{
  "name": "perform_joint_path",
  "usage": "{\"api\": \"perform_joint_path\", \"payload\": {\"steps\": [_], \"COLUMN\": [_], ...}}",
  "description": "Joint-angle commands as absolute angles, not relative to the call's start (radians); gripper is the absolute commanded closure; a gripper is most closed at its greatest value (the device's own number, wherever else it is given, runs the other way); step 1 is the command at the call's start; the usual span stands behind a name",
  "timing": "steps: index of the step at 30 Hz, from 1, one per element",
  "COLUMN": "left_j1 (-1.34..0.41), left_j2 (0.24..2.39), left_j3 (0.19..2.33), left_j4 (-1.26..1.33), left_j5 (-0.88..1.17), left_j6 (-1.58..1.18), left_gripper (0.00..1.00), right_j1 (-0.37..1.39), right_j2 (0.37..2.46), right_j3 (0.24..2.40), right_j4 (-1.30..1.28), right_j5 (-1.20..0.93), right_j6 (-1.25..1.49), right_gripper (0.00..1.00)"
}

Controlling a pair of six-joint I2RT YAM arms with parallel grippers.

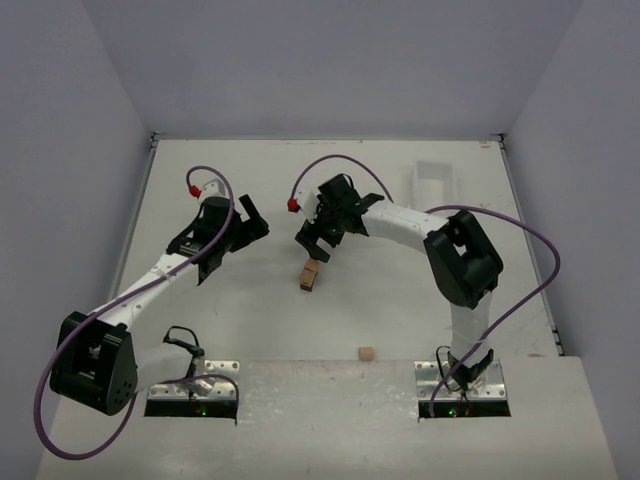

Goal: Build the wood block tower

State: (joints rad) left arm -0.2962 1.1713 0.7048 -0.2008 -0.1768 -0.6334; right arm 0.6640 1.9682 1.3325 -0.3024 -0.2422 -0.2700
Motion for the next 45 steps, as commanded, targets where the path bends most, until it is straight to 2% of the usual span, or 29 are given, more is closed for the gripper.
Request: {"api": "perform_joint_path", "payload": {"steps": [1, 21, 28, 34, 36, 41, 45], "left_j1": [-0.302, -0.302, -0.302, -0.308, -0.322, -0.401, -0.485], "left_j2": [1.14, 1.141, 1.147, 1.212, 1.241, 1.313, 1.361], "left_j3": [0.701, 0.698, 0.692, 0.702, 0.701, 0.735, 0.758], "left_j4": [-0.153, -0.144, -0.134, -0.13, -0.13, -0.167, -0.177], "left_j5": [-0.175, -0.172, -0.166, -0.107, -0.085, -0.126, -0.134], "left_j6": [-0.623, -0.621, -0.621, -0.644, -0.652, -0.669, -0.677], "left_gripper": [0.0, 0.0, 0.0, 0.0, 0.03, 0.19, 0.23], "right_j1": [0.675, 0.692, 0.69, 0.682, 0.675, 0.663, 0.658], "right_j2": [1.976, 2.005, 1.999, 1.895, 1.805, 1.593, 1.449], "right_j3": [1.384, 1.446, 1.478, 1.447, 1.376, 1.124, 0.891], "right_j4": [-0.293, -0.336, -0.296, -0.204, -0.182, -0.14, -0.141], "right_j5": [-0.265, -0.275, -0.169, -0.011, 0.083, 0.347, 0.454], "right_j6": [-0.29, -0.327, -0.295, -0.178, -0.121, 0.061, 0.187], "right_gripper": [0.01, 0.01, 0.01, 0.01, 0.01, 0.01, 0.01]}}
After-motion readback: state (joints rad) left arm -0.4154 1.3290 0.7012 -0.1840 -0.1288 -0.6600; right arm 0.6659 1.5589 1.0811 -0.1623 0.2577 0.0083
